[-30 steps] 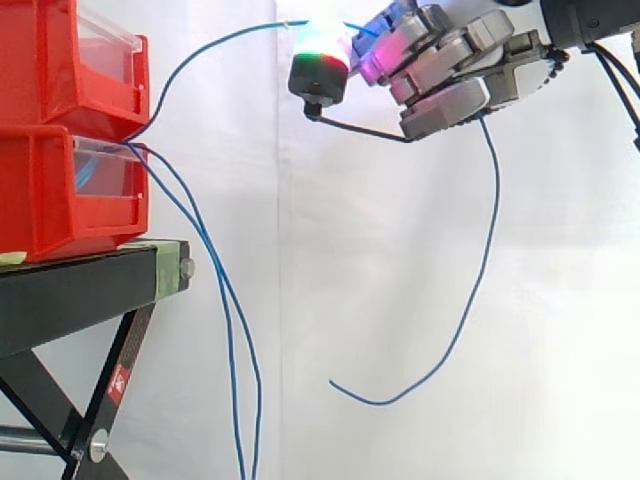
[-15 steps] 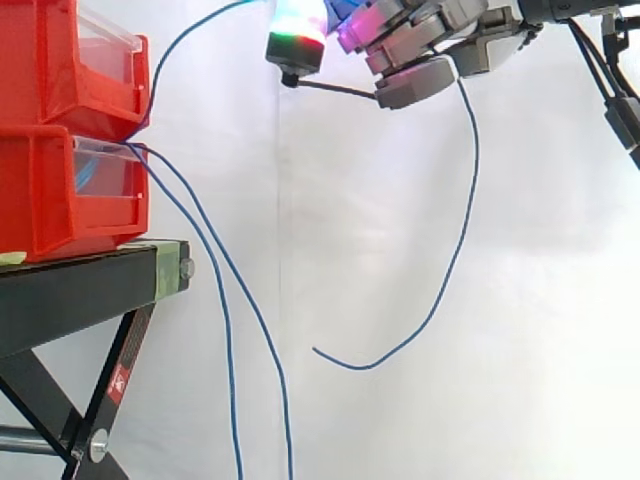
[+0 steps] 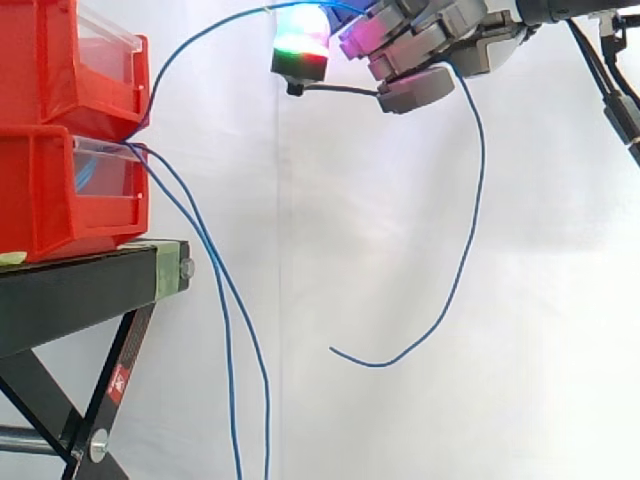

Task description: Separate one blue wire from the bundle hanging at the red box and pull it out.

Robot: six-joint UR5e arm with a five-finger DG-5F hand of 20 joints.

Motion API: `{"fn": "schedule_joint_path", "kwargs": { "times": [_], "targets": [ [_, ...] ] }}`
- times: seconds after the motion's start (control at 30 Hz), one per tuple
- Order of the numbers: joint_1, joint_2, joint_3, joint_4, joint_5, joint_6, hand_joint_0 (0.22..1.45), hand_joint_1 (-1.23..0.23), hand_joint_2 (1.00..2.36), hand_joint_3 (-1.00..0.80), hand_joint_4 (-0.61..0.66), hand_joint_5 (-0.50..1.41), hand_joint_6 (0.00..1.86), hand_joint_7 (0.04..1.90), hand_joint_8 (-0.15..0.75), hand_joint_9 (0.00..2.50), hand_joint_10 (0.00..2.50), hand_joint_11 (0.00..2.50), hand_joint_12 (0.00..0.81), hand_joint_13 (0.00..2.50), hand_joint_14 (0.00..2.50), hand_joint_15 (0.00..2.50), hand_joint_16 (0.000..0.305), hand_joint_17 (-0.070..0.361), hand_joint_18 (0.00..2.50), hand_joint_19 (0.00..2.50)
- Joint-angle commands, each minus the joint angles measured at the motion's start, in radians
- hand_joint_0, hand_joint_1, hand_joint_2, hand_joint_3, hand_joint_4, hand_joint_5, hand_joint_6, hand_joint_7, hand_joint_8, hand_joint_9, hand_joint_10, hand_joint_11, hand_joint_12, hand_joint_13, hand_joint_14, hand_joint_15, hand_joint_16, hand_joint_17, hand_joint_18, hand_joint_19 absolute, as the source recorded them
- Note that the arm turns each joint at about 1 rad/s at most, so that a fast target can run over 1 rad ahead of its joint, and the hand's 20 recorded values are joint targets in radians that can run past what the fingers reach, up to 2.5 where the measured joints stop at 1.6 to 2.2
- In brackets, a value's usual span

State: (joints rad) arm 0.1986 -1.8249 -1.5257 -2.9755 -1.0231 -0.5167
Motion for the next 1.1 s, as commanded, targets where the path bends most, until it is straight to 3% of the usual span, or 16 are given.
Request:
{"fn": "schedule_joint_path", "kwargs": {
  "times": [0.0,0.33,0.57,0.8,1.07],
  "targets": [
    [-0.001,-0.001,-0.001,0.007,0.000,-0.059,0.55,-0.52,1.00,-0.50,0.29,-0.13,0.88,1.37,0.377,1.42,2.42,2.30,0.363,1.53,2.50,0.66,0.046,0.103,1.44,1.54],
    [-0.002,-0.001,-0.001,0.007,0.000,-0.094,0.59,-0.44,1.01,-0.44,0.28,-0.13,0.87,1.36,0.373,1.42,2.41,2.31,0.357,1.52,2.50,0.68,0.044,0.098,1.44,1.56],
    [-0.004,0.001,-0.001,0.006,0.000,-0.095,0.60,-0.53,1.02,-0.33,0.28,-0.13,0.88,1.34,0.375,1.43,2.41,2.27,0.361,1.52,2.50,0.68,0.043,0.096,1.43,1.55],
    [-0.004,-0.001,-0.001,0.007,0.000,-0.097,0.59,-0.68,1.02,-0.23,0.29,-0.14,0.86,1.38,0.390,1.39,2.21,2.37,0.368,1.48,2.50,0.71,0.045,0.101,1.40,1.57],
    [-0.004,-0.001,-0.001,0.006,0.000,-0.091,0.59,-0.74,1.02,-0.26,0.30,-0.15,0.86,1.37,0.388,1.32,2.16,2.36,0.370,1.42,2.50,0.70,0.047,0.105,1.35,1.56]
  ]
}}
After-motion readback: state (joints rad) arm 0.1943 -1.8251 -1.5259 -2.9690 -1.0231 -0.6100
